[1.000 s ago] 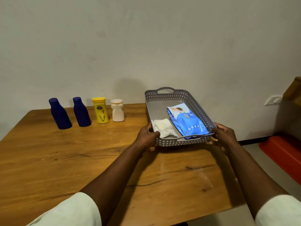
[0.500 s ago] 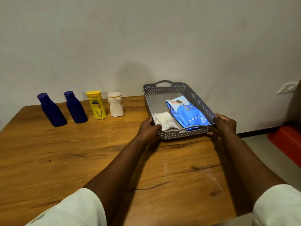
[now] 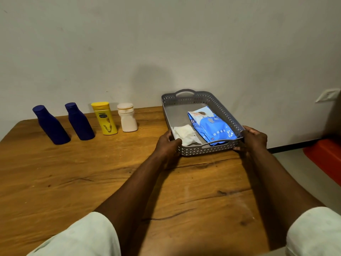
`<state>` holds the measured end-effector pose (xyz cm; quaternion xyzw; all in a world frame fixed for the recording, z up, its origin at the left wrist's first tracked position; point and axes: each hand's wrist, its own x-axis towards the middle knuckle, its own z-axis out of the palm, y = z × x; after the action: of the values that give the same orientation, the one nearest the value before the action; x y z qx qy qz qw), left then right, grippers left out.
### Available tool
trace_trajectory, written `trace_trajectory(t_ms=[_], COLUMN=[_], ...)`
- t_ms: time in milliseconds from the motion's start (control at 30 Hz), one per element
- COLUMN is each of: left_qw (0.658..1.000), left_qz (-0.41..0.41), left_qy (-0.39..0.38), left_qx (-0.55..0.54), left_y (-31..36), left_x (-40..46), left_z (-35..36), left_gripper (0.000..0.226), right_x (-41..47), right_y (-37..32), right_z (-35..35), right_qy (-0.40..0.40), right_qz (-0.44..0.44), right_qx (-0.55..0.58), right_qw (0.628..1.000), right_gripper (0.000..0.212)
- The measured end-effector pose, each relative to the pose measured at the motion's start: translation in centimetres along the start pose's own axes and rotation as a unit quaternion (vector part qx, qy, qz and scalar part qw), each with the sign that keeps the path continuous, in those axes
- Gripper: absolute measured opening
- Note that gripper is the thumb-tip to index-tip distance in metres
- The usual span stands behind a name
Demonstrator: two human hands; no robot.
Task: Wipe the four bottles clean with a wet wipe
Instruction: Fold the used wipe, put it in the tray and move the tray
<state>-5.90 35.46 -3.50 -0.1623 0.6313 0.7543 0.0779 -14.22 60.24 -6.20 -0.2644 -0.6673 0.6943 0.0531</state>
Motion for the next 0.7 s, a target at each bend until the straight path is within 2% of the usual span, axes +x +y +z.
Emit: trace_trajectory(t_ms=[300,567,700], left_qw=[0.999,0.999,0.997], left_qz=[0.03,0.023,0.007], left_qy=[0.01,-0.034,-0.046], left_qx=[0.038,-0.007,-0.068], left_y=[-0.7,-2.1,-2.3], left_x=[0.6,0.4,0.1], left_z=[-0.1,-1.0,-1.0], left_gripper=[0.059,0.068,0.066], right_x=[0.3,0.0,0.1], right_y=[0.1,0.8,1.3], right_z=[0.2,0.4,0.3], right_qy=[0.007,0.011,0.003], right_qz=[-0.004,0.003,0.003], right_qx=[-0.001,0.021,0.028], right_qw=[1.0,1.0,1.0], right_gripper=[0.021,0.008,0.015])
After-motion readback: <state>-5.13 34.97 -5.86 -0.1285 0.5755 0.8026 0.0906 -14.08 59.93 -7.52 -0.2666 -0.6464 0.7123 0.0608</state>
